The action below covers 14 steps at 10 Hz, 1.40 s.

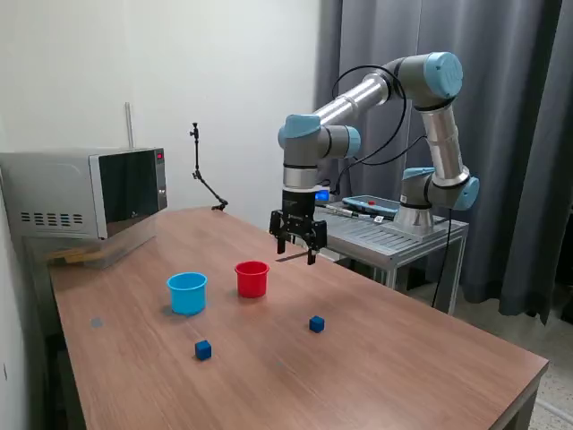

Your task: Place red objects in the red bin, and blue objects in the blue bin.

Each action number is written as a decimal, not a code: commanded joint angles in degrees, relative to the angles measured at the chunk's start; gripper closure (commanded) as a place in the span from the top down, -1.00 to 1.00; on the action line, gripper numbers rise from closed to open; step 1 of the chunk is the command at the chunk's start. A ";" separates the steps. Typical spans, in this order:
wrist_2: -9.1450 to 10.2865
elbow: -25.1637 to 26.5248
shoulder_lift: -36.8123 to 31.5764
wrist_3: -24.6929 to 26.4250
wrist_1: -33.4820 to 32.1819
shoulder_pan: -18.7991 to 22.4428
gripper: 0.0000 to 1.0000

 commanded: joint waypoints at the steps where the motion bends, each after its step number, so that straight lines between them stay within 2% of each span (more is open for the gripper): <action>1: 0.03 0.22 -0.02 -0.16 0.32 2.58 1.00; 5: 0.20 0.57 -0.90 0.54 0.23 6.00 1.00; 11: 0.38 1.36 -1.16 0.89 0.05 6.10 1.00; 13: 2.39 2.15 -0.81 0.81 -0.56 6.10 1.00; 14: 2.40 2.76 -0.29 0.80 -0.82 6.10 1.00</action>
